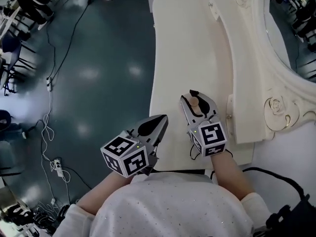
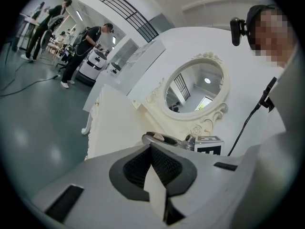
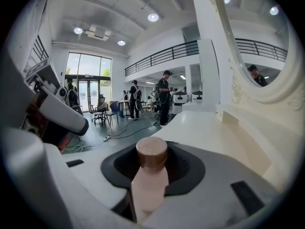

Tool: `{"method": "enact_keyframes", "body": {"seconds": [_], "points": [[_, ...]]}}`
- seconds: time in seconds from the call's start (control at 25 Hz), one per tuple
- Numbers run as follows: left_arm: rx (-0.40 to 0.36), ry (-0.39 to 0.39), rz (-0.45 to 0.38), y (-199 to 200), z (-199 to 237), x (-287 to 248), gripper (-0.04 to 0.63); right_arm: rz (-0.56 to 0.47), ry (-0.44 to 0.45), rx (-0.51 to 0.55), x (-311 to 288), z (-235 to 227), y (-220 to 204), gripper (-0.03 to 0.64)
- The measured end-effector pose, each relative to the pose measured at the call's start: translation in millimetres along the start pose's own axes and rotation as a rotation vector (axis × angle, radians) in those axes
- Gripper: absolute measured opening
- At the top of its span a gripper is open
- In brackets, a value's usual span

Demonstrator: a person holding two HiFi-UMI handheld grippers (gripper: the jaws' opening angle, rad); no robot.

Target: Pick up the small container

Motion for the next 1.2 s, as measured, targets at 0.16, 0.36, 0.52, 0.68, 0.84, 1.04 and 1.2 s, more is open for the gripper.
{"method": "enact_keyframes", "body": {"seconds": [0.16, 0.36, 0.52, 0.68, 0.84, 1.04, 1.2], "points": [[0.006, 0.074, -0.097, -1, -8, 24, -0.005, 0.006, 0.048, 0.009, 5, 2, -1, 0.127], [0.014, 0.167, -0.168, -11, -10, 59, -0.003, -0.001, 0.049, 0.031, 2, -1, 3, 0.117], [0.024, 0.212, -0.197, -20, -8, 83, -0.005, 0.01, 0.042, -0.016, 3, -5, 1, 0.112], [0.024, 0.199, -0.228, -24, -14, 102, -0.003, -0.007, 0.042, -0.069, 16, -3, 12, 0.112], [-0.011, 0.141, -0.24, -23, -24, 119, -0.005, -0.055, 0.002, -0.124, 42, 4, 34, 0.112], [-0.052, 0.066, -0.241, -27, -34, 160, -0.004, -0.148, -0.076, -0.16, 100, 34, 72, 0.11], [-0.088, 0.01, -0.245, -30, -43, 194, -0.005, -0.206, -0.134, -0.149, 153, 68, 99, 0.11]]}}
Point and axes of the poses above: the fingertips, and each gripper's own axes: x backward along the fingers, z to its left, y out of its top, the point moved 7 cm from there along x, backward along the fingers, and after that the axes turned 13 degrees about x, right-handed, at the moved point
